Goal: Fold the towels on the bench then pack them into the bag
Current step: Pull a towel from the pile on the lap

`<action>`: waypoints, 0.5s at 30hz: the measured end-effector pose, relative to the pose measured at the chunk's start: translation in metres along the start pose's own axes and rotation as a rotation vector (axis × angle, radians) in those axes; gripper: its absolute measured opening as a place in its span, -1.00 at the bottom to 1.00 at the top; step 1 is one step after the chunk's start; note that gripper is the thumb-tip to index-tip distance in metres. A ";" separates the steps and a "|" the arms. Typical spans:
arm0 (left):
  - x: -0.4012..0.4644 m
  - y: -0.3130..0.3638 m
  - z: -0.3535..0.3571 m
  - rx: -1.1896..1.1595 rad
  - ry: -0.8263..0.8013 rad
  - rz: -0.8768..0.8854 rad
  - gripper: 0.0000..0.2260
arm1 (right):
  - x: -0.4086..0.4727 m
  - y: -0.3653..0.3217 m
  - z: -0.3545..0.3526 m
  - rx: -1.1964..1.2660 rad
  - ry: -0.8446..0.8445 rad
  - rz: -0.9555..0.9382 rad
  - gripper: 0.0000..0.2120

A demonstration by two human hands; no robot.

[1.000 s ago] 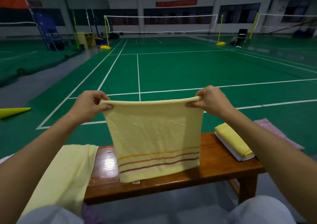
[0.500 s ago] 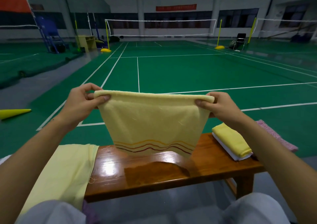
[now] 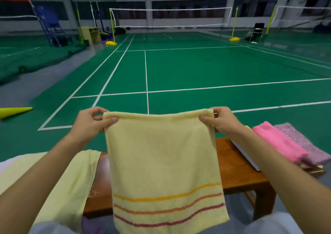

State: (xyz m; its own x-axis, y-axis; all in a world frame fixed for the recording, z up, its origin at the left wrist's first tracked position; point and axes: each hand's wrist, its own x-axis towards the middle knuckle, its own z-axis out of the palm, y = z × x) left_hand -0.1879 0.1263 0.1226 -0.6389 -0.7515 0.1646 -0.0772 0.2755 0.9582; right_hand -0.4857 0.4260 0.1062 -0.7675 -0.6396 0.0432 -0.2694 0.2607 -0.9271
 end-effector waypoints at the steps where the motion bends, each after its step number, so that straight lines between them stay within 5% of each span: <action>1: 0.009 -0.022 0.005 0.027 0.021 -0.039 -0.80 | 0.014 0.017 0.013 -0.012 -0.011 0.039 -0.84; 10: 0.080 -0.169 0.049 0.285 0.138 -0.244 -0.86 | 0.121 0.130 0.118 -0.316 0.040 0.187 -0.62; 15: 0.083 -0.190 0.041 0.522 0.089 -0.184 -0.85 | 0.124 0.136 0.126 -0.465 0.055 0.148 -0.80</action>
State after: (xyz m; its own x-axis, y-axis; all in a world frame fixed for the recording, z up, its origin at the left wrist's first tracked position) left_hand -0.2583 0.0362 -0.0550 -0.5135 -0.8568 0.0469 -0.5642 0.3783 0.7339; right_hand -0.5439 0.2911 -0.0618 -0.8432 -0.5357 -0.0449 -0.3771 0.6490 -0.6608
